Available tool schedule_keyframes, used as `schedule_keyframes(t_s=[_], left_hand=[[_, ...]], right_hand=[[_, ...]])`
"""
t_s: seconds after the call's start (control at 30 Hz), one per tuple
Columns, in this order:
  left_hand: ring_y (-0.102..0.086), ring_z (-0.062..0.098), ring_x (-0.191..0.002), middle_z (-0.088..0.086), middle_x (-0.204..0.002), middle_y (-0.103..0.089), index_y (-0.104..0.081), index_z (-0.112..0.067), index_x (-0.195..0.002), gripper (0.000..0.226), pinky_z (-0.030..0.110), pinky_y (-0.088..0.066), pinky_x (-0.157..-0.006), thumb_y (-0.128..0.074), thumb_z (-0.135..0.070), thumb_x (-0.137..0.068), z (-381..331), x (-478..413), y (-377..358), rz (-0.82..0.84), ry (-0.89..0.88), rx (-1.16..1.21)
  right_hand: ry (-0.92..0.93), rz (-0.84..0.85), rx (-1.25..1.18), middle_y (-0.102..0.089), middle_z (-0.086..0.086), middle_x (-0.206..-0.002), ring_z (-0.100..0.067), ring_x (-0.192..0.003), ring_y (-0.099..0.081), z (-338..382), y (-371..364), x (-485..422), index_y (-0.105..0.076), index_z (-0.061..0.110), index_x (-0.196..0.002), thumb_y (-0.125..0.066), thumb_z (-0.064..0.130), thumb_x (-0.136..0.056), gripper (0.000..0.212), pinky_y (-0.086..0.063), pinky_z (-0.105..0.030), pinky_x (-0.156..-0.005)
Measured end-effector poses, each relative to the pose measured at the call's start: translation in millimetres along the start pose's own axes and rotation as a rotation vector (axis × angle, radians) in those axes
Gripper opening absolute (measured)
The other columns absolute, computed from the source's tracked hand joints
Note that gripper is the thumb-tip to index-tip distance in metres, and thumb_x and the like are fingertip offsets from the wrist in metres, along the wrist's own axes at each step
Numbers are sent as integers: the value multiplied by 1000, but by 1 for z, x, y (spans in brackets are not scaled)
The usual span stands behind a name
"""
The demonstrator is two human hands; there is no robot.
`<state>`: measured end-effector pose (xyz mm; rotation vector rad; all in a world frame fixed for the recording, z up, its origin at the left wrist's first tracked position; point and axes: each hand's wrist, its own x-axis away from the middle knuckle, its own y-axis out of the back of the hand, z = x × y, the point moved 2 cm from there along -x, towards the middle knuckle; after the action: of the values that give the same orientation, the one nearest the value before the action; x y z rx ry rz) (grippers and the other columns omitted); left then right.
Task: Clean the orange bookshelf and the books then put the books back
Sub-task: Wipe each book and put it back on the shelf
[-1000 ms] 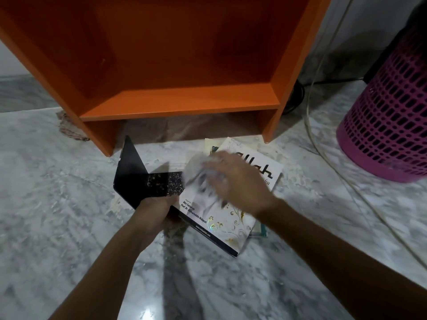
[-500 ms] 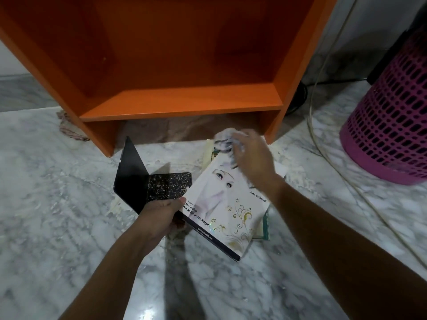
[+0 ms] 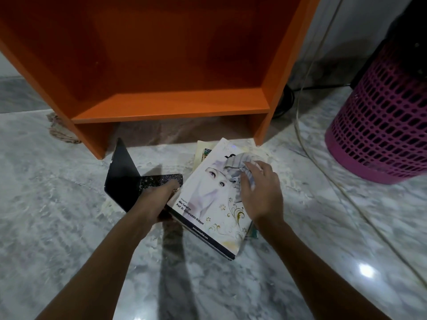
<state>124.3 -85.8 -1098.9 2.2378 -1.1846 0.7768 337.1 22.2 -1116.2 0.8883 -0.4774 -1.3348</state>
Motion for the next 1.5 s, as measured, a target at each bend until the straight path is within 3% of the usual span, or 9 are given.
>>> schedule_keyframes(t_s=[0.13, 0.3, 0.53, 0.67, 0.77, 0.87, 1.0, 1.13, 1.5], left_hand=[[-66, 26, -63, 7, -70, -70, -68, -14, -76, 46, 37, -53, -71, -68, -59, -73, -22, 1, -12, 187, -5, -108], [-71, 36, -95, 11, -102, -75, -71, -12, -112, 48, 44, -57, -84, -76, -46, -79, -28, 8, -41, 439, -16, -226], [-72, 28, -82, 7, -91, -77, -72, -15, -105, 29, 36, -58, -65, -78, -29, -80, -23, 15, -69, 333, -71, -155], [-72, 26, -90, 1, -97, -77, -74, -20, -103, 29, 43, -58, -83, -79, -35, -78, -30, 28, -67, 283, -179, -175], [-73, 24, -85, 1, -93, -77, -72, -20, -99, 18, 36, -59, -74, -75, -29, -84, -50, 53, -55, 225, -258, -131], [-73, 20, -84, -2, -93, -77, -72, -21, -102, 22, 32, -57, -74, -73, -33, -85, -79, 86, -39, 189, -388, -139], [-72, 19, -93, -5, -101, -76, -72, -25, -105, 26, 42, -54, -90, -71, -40, -85, -120, 136, -11, 155, -552, -146], [-71, 23, -92, -4, -95, -76, -72, -26, -98, 17, 48, -55, -88, -70, -38, -86, -167, 196, 21, 77, -717, -109], [-67, -2, -77, -9, -87, -71, -67, -28, -100, 8, 14, -51, -57, -64, -29, -93, -284, 314, 96, -366, -1317, 128]], right_hand=[[-13, -13, -110, -49, 2, -140, -20, -125, -46, -6, 3, -1, -56, 22, -134, -54, 36, -97, 40, -42, -44, -104], [-11, 28, -129, -47, 4, -142, -16, -129, -44, -10, 3, -3, -55, 23, -137, -53, 35, -98, 41, -38, -36, -109], [-48, 43, -254, -55, -1, -133, -14, -121, -52, -19, 22, -12, -57, 16, -134, -57, 19, -97, 37, -39, -21, -102], [-54, -38, -291, -58, 1, -124, -6, -109, -52, -10, 49, -18, -59, 14, -132, -57, 20, -98, 35, -35, -6, -89], [2, -67, -342, -60, 0, -119, -1, -98, -53, 13, 75, -19, -62, 12, -128, -58, 17, -97, 32, -34, 5, -78], [114, -76, -375, -59, -2, -115, 7, -89, -54, 48, 105, -21, -63, 10, -126, -61, 11, -95, 31, -36, 5, -72], [259, -111, -390, -59, 0, -116, -5, -105, -52, 99, 148, -31, -62, 11, -127, -63, 10, -94, 34, -34, 3, -87], [394, -152, -439, -58, 5, -117, -5, -109, -54, 164, 198, -42, -63, 13, -126, -62, 12, -94, 32, -42, -11, -95], [575, -214, -543, -53, 9, -114, -3, -106, -49, 329, 297, -90, -58, 14, -131, -57, 14, -98, 33, -37, -1, -84]])
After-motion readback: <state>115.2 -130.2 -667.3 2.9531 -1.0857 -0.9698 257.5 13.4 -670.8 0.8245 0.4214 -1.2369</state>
